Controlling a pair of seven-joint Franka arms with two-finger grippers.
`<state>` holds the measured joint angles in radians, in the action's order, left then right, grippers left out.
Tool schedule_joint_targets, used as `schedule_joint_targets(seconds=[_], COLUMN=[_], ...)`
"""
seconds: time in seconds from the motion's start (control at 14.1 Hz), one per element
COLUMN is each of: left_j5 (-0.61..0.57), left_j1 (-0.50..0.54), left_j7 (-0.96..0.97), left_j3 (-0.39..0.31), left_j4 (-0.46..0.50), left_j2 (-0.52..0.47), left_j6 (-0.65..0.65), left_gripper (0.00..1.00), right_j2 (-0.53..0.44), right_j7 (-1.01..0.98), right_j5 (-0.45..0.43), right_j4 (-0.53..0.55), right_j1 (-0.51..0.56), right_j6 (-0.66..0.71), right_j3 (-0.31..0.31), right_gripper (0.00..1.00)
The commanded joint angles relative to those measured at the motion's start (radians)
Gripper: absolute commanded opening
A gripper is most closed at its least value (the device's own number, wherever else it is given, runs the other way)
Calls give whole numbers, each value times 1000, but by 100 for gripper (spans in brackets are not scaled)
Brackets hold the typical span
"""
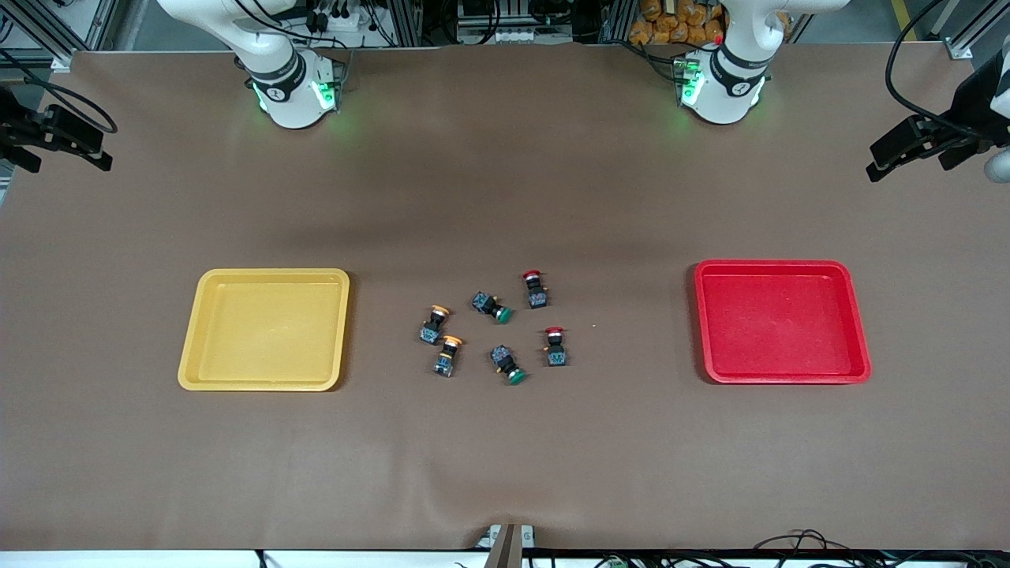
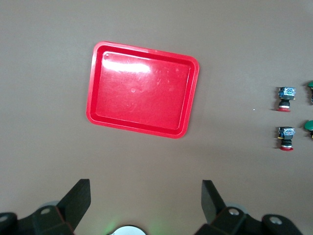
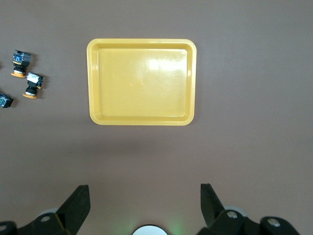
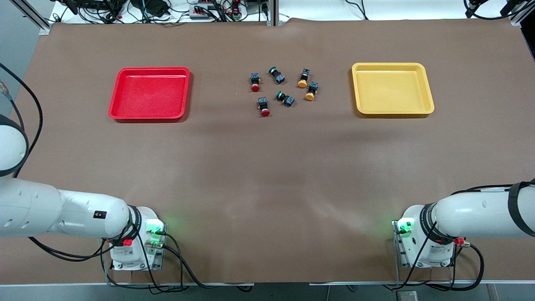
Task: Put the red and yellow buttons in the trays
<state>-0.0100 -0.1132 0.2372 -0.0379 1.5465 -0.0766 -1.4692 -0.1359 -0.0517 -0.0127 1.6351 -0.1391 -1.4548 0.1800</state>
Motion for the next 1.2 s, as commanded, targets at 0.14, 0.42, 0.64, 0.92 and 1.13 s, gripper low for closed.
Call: schedule_joint_targets(seconds=[0.14, 0.42, 0.64, 0.92, 1.13], left_j5=[-2, -2, -4, -5, -1], left_j1=[15, 14, 12, 15, 17], left_j7=[5, 8, 10, 10, 10], left_j3=[3, 4, 6, 3, 3], left_j4=[0, 0, -2, -2, -2], left_j2=[-2, -3, 0, 5, 5], left_j6=[-7, -7, -11, -11, -17], left_gripper=[100, 100, 100, 100, 100], right_j2=[-34, -45, -39, 27, 137], right_j7=[-8, -19, -19, -10, 35], right_j5=[-6, -4, -3, 65, 121], right_j4=[28, 61, 57, 52, 45], right_j1=[-5, -5, -5, -60, -158], right_j6=[-1, -19, -24, -109, -241], right_j3=[1, 3, 3, 1, 2], right_gripper=[100, 100, 100, 100, 100])
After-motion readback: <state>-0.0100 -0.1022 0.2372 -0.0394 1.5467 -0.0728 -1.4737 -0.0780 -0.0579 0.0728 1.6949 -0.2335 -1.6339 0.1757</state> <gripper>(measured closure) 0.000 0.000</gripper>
